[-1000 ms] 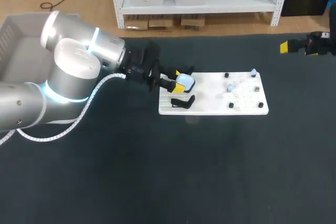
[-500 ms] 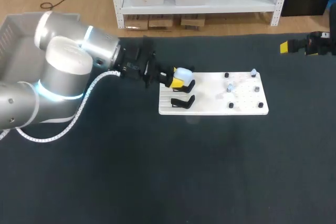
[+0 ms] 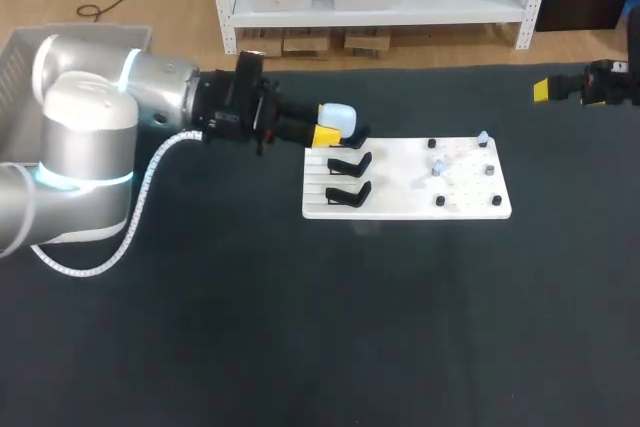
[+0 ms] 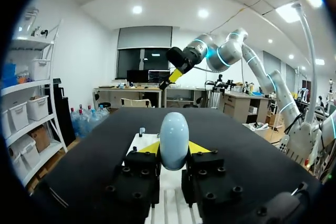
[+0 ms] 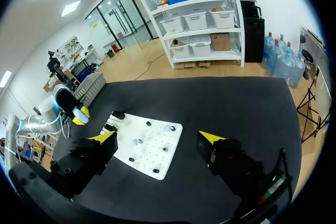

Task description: Pick up each earbud case from the left stands, insert the matching earbuds, close the lid, and place the case in the box.

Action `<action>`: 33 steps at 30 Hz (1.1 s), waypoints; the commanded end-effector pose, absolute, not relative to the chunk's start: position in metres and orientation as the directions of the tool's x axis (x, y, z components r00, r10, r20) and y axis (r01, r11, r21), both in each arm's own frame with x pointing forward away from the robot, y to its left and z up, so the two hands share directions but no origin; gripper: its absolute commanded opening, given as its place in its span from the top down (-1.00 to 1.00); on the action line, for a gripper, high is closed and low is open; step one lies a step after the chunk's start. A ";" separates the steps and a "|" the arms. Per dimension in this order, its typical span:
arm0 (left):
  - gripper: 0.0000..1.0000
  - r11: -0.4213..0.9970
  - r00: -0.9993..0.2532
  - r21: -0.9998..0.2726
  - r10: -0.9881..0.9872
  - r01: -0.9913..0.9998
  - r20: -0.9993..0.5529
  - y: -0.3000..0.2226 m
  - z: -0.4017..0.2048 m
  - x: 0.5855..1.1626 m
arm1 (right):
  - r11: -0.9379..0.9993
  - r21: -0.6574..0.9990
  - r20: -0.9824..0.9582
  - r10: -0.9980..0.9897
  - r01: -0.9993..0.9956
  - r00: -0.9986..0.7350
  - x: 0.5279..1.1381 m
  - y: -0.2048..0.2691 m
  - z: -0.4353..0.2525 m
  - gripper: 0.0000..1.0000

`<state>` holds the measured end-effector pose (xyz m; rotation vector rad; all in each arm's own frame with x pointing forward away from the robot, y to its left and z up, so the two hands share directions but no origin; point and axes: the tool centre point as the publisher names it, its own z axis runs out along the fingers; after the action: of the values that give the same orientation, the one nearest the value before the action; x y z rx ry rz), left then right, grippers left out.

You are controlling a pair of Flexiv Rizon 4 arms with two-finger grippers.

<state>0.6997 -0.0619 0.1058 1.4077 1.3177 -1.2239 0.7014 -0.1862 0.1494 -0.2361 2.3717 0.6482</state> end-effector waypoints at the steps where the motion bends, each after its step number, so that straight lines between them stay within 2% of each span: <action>1: 1.00 -0.070 -0.020 -0.034 0.183 0.997 -0.983 -0.055 0.117 0.688 | 0.862 0.388 -0.642 -0.001 -0.326 -0.767 0.701 -0.186 0.150 -1.00; 27: 1.00 -0.070 -0.020 -0.034 0.183 0.997 -0.983 -0.055 0.117 0.688 | 0.862 0.388 -0.642 -0.001 -0.326 -0.767 0.701 -0.186 0.150 -1.00; 33: 1.00 -0.084 -0.034 -0.045 0.128 0.995 -0.991 -0.062 0.121 0.672 | 0.862 0.388 -0.642 -0.001 -0.326 -0.767 0.701 -0.186 0.150 -1.00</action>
<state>0.6786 -0.0619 0.1234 1.3639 1.2935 -1.2496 0.7014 -0.1862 0.1494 -0.2361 2.3717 0.6482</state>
